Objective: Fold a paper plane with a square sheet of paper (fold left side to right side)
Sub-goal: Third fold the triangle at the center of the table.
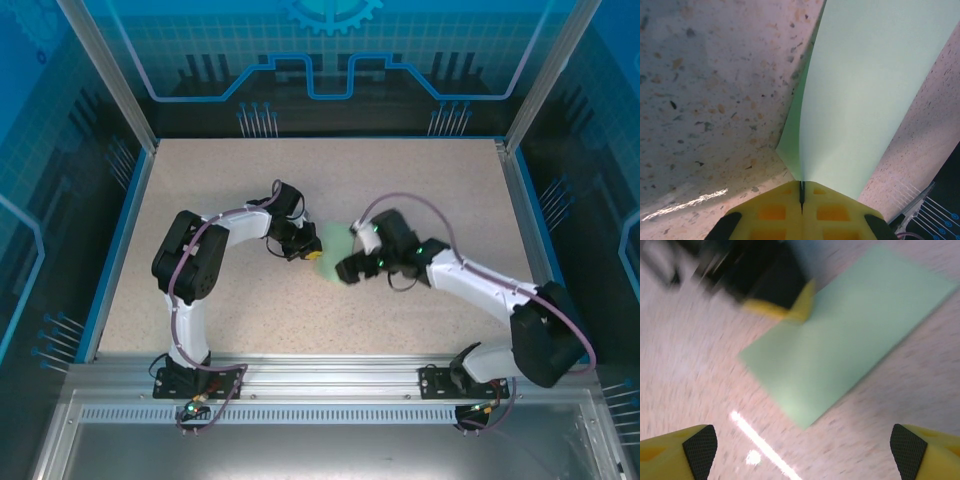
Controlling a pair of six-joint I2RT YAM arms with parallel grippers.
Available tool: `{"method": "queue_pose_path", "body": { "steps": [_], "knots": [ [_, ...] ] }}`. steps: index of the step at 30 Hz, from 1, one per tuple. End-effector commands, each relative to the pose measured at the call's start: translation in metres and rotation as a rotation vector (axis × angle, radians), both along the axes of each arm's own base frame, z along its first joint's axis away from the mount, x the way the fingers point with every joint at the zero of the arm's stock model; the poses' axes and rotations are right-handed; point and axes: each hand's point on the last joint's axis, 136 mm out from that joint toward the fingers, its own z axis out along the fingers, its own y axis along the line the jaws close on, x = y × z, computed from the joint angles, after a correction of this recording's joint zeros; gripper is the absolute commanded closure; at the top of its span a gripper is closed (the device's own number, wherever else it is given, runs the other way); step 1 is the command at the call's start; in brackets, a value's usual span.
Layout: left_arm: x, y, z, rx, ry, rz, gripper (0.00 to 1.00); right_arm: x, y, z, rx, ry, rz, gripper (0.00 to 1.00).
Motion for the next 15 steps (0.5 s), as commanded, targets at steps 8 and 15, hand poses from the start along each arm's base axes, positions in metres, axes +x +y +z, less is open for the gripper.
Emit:
{"method": "queue_pose_path", "body": {
  "steps": [8, 15],
  "knots": [
    [-0.003, -0.008, 0.019, -0.028, 0.022, -0.016, 0.96, -0.015, 0.045, -0.026, -0.335, -0.343, 0.25, 0.18],
    [-0.004, -0.01, 0.02, -0.03, 0.026, -0.023, 0.96, 0.005, 0.075, -0.033, -0.361, -0.403, 0.311, 0.21]
  ]
}}
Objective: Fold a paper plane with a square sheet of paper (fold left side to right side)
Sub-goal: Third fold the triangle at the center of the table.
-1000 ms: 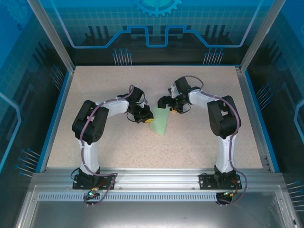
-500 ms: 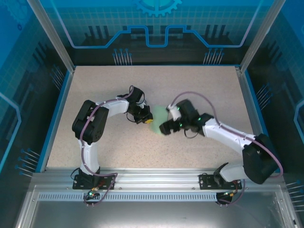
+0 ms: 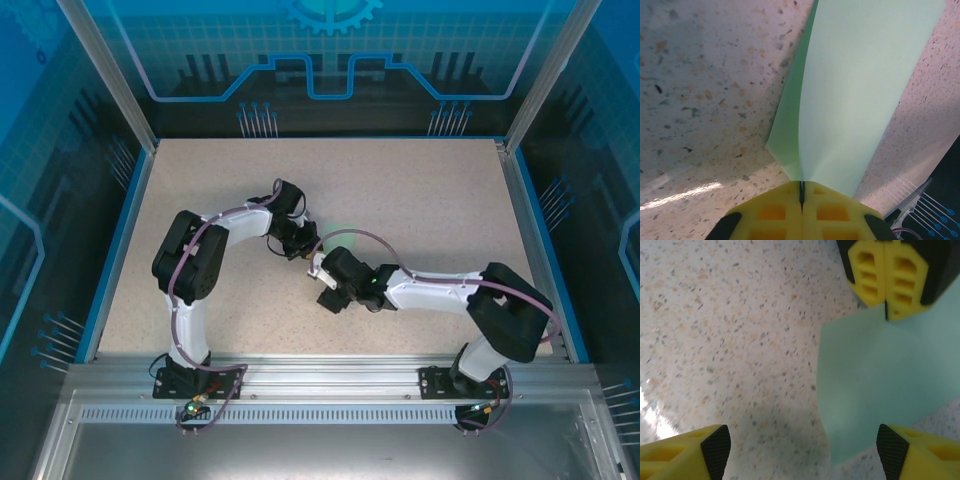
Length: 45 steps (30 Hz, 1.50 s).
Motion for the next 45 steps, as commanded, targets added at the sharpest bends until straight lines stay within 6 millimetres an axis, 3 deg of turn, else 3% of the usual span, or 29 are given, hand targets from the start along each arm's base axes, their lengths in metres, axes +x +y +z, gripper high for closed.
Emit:
{"method": "queue_pose_path", "body": {
  "steps": [1, 9, 17, 21, 24, 28, 35, 40, 45],
  "knots": [
    [-0.002, -0.006, 0.014, -0.026, 0.008, -0.014, 0.95, 0.023, 0.027, 0.017, 0.014, -0.107, 0.043, 0.21],
    [-0.004, -0.006, 0.012, -0.023, 0.014, -0.02, 0.96, 0.036, 0.038, 0.007, -0.014, -0.117, 0.039, 0.3],
    [-0.003, -0.006, 0.01, -0.02, 0.016, -0.022, 0.95, 0.035, 0.034, 0.01, -0.016, -0.117, 0.022, 0.66],
    [-0.002, -0.003, 0.012, 0.004, 0.005, -0.033, 0.87, 0.033, 0.029, 0.008, -0.018, -0.094, 0.022, 0.89],
    [0.001, 0.005, 0.017, 0.028, -0.011, -0.035, 0.79, 0.032, 0.023, 0.005, -0.011, -0.076, 0.009, 1.0],
    [0.006, 0.018, 0.028, 0.038, -0.034, -0.022, 0.61, 0.031, 0.017, 0.001, -0.002, -0.052, -0.007, 1.0],
    [0.019, 0.028, 0.054, 0.03, -0.106, -0.038, 0.53, 0.027, 0.011, -0.004, 0.0, -0.035, -0.017, 1.0],
    [0.033, 0.009, 0.061, -0.043, -0.133, -0.07, 0.59, 0.026, 0.009, -0.005, 0.009, -0.03, -0.032, 1.0],
    [0.043, -0.03, 0.061, -0.099, -0.143, -0.155, 0.61, 0.026, 0.008, -0.008, 0.006, -0.026, -0.04, 1.0]
  ]
}}
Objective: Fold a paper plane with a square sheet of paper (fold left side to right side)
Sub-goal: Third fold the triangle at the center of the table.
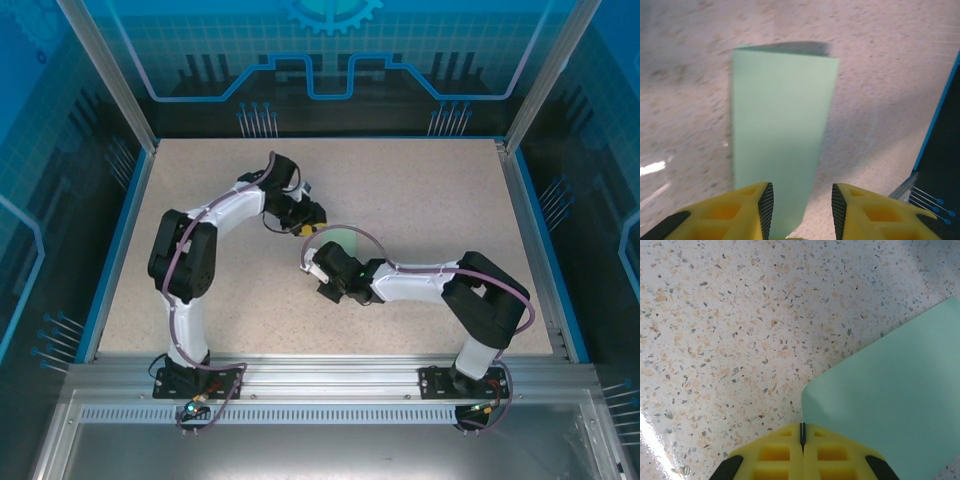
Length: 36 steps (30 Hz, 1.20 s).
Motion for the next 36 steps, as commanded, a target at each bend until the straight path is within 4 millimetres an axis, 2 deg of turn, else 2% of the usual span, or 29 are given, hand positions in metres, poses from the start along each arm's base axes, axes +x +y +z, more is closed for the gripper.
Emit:
{"method": "queue_pose_path", "body": {
  "steps": [1, 6, 12, 21, 28, 36],
  "knots": [
    [-0.003, -0.033, -0.004, -0.05, 0.022, -0.099, 0.61, 0.003, -0.002, 0.007, 0.034, -0.002, -0.028, 1.0],
    [0.006, -0.061, -0.022, -0.054, 0.049, -0.144, 0.62, 0.004, -0.002, 0.007, 0.031, -0.002, -0.032, 1.0],
    [0.009, -0.072, -0.051, -0.033, 0.095, -0.16, 0.65, 0.003, -0.002, 0.005, 0.031, 0.005, -0.035, 1.0],
    [-0.002, -0.056, -0.086, 0.067, 0.146, -0.174, 0.65, 0.002, 0.001, 0.003, 0.043, 0.025, -0.039, 1.0],
    [-0.009, -0.05, -0.099, 0.105, 0.164, -0.181, 0.65, -0.004, 0.003, 0.007, 0.096, 0.102, -0.029, 1.0],
    [-0.015, -0.044, -0.112, 0.134, 0.181, -0.18, 0.66, -0.006, -0.007, 0.013, 0.225, 0.266, -0.057, 1.0]
  ]
}}
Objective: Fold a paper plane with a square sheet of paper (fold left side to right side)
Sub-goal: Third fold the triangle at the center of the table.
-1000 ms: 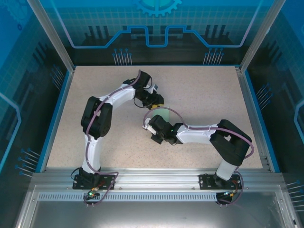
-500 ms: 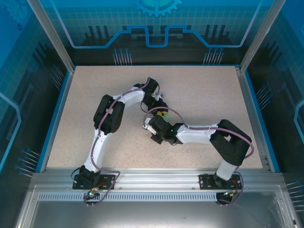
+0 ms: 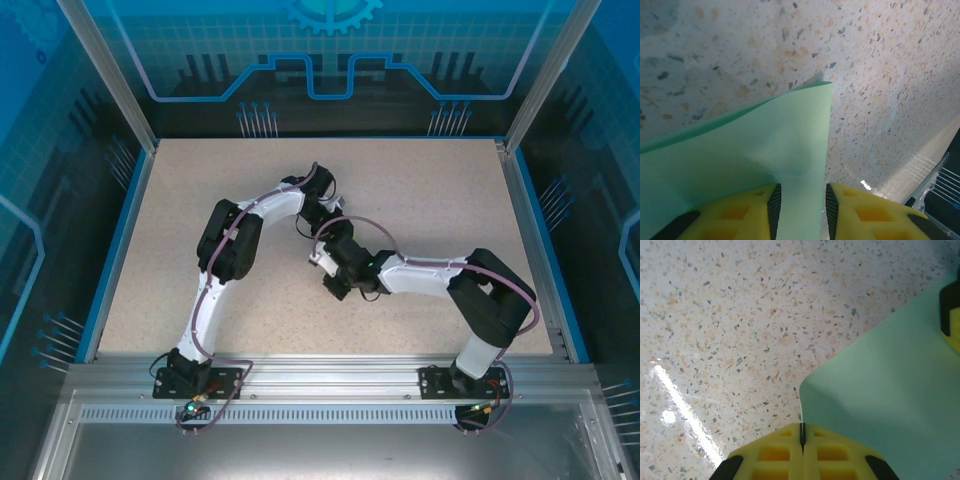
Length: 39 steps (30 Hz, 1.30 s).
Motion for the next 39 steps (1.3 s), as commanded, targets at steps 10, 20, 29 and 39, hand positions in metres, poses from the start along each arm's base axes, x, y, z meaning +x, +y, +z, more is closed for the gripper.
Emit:
{"method": "queue_pose_path", "body": {
  "steps": [10, 20, 29, 39],
  "knots": [
    [-0.02, 0.018, -0.04, 0.119, 0.072, -0.017, 0.67, 0.005, -0.006, 0.021, 0.249, 0.235, -0.044, 1.0],
    [-0.015, 0.001, 0.007, -0.005, 0.028, -0.024, 0.62, 0.001, -0.015, 0.009, 0.216, 0.271, -0.05, 1.0],
    [-0.019, -0.023, 0.051, -0.116, -0.009, -0.07, 0.63, -0.001, -0.015, 0.003, 0.213, 0.282, -0.05, 1.0],
    [-0.022, -0.05, 0.021, -0.109, 0.038, -0.1, 0.62, -0.001, -0.015, 0.001, 0.209, 0.286, -0.052, 1.0]
  ]
}}
